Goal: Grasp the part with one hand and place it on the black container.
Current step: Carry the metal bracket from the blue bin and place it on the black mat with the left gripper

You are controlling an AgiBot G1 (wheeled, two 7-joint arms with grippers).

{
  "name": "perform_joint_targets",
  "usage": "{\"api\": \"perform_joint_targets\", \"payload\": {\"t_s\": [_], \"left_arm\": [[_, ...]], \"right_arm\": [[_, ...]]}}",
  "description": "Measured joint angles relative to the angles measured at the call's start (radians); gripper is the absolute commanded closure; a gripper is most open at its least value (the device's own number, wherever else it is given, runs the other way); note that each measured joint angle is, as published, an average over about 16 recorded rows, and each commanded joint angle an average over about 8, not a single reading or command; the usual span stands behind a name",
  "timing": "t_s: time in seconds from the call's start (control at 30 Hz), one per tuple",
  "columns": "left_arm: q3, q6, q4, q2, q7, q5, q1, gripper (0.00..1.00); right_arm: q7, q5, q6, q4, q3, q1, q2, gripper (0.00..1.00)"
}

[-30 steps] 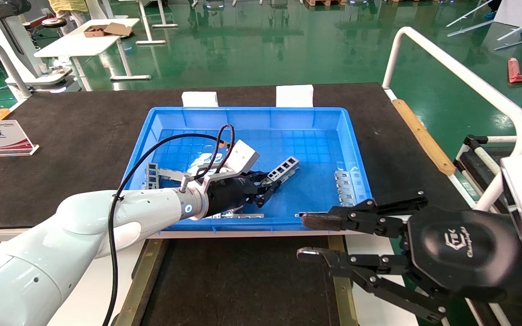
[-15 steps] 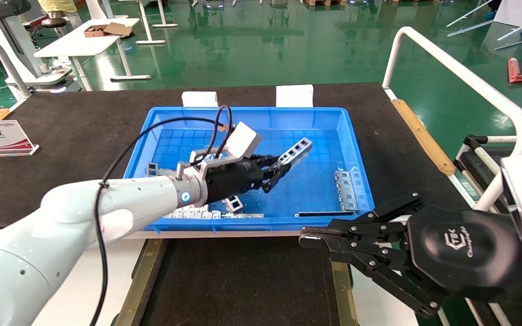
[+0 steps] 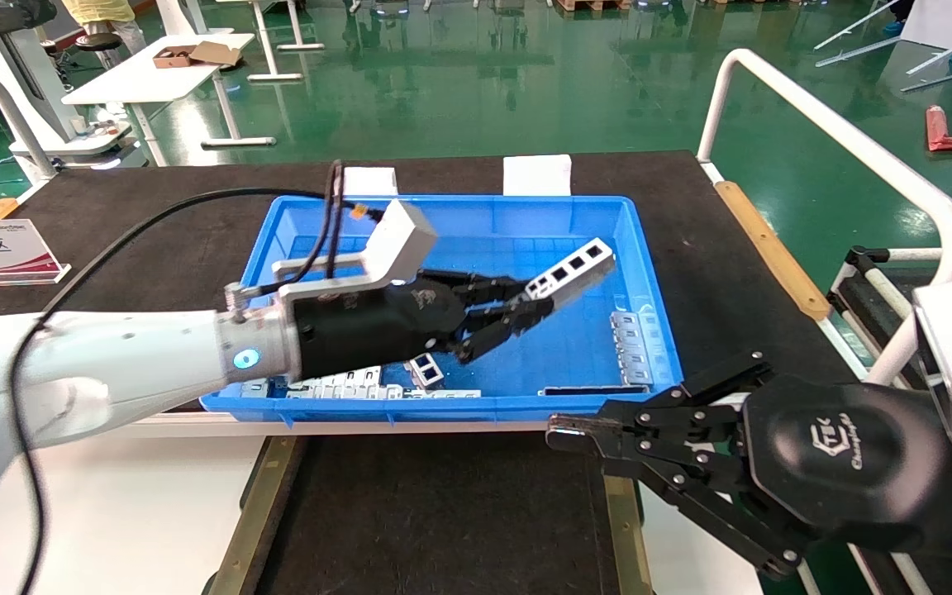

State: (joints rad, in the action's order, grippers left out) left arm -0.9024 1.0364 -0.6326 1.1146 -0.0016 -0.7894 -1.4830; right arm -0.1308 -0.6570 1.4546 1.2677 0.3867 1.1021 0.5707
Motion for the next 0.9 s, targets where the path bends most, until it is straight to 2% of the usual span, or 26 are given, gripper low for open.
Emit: {"api": "perform_joint_targets", "payload": {"t_s": [0.2, 0.4, 0.67, 0.9], "left_arm": [[-0.004, 0.039, -0.169, -0.116, -0.072, 0.026, 0.072, 1.0], [-0.015, -0.002, -0.359, -0.228, -0.139, 0.046, 0.19, 1.0], [-0.05, -0.152, -0.552, -0.328, -0.218, 0.049, 0.375, 1.0], [-0.094, -0.346, -0.624, -0.337, -0.291, 0.028, 0.502, 1.0]], "right_arm": [[0.0, 0.0, 0.0, 0.0, 0.0, 0.0, 0.0, 1.0], [0.0, 0.0, 0.0, 0.0, 0.0, 0.0, 0.0, 1.0], [0.0, 0.0, 0.0, 0.0, 0.0, 0.0, 0.0, 1.0], [0.0, 0.0, 0.0, 0.0, 0.0, 0.0, 0.0, 1.0]]}}
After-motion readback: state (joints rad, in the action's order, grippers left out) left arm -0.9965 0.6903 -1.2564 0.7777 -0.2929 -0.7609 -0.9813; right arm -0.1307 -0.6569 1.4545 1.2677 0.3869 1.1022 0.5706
